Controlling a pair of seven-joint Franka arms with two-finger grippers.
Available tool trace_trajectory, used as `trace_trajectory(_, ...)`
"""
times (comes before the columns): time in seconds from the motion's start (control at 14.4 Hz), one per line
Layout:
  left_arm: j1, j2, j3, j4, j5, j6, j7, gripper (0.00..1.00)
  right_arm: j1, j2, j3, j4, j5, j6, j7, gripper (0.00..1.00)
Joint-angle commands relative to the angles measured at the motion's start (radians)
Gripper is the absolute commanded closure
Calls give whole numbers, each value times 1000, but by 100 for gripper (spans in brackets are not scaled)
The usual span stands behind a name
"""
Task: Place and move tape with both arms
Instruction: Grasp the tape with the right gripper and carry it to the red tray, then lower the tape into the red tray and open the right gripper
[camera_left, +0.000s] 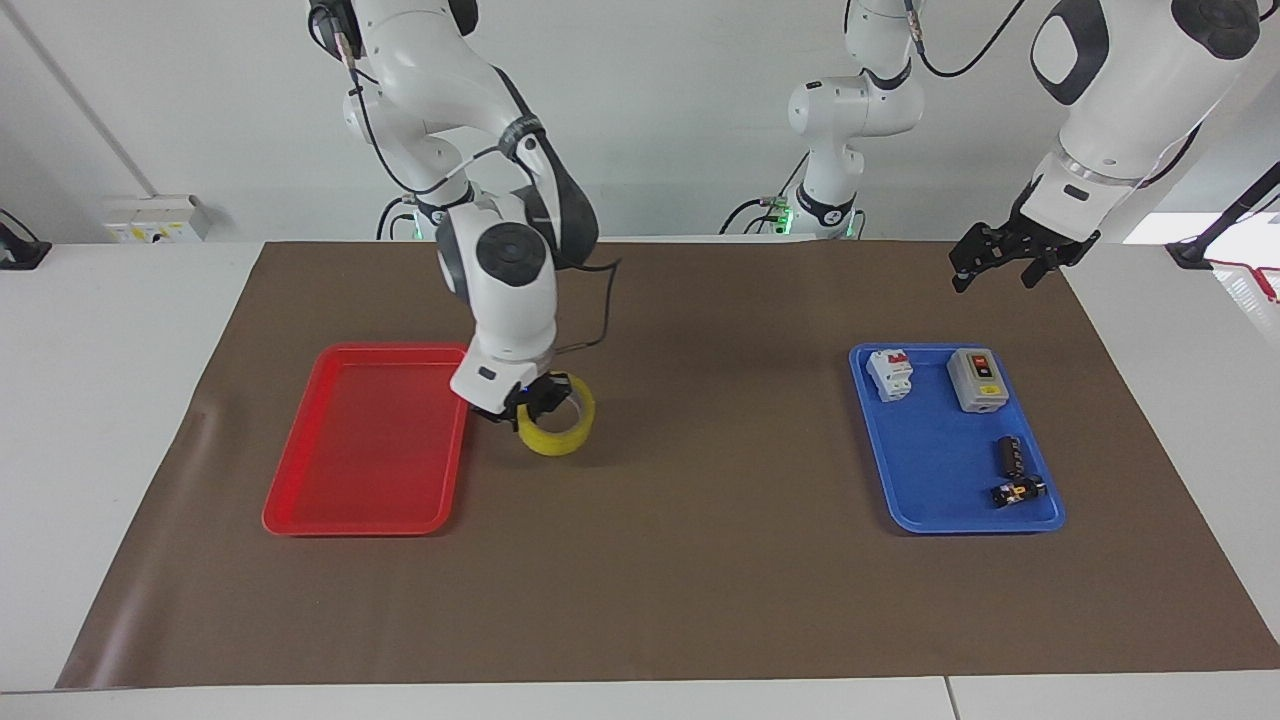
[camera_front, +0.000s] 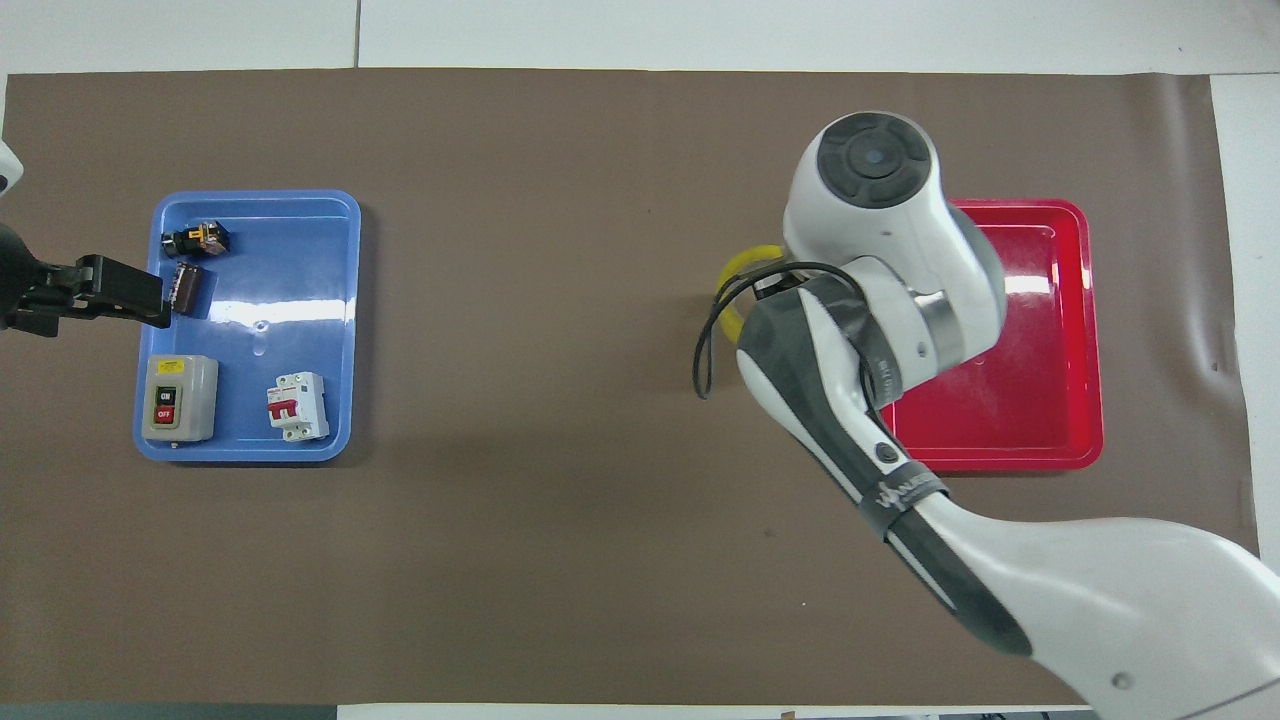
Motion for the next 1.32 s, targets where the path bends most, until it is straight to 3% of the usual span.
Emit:
trace_trajectory(0.0,-4,-9,1,-3,-19,12,14,0,-189,-107,15,-134,7,11,-258,100)
trace_trajectory(0.21,-4,-9,0,-3,-21,13,14,0,-316,-134,17,-238,30,90,-411,100)
trace_trajectory(0.49,-19,-9,1,-3,-21,12,13,0,-380,-193,15,-507,49,435,-484,100)
trace_trajectory(0.83,-18,-9,1,-3,-21,10,11,0,-387,-176,15,-581,50,597,-481,100)
trace_trajectory(1.25,-16,-9,3,-3,-19,9,9,0,-390,-159,15,-607,52,653,-484,100)
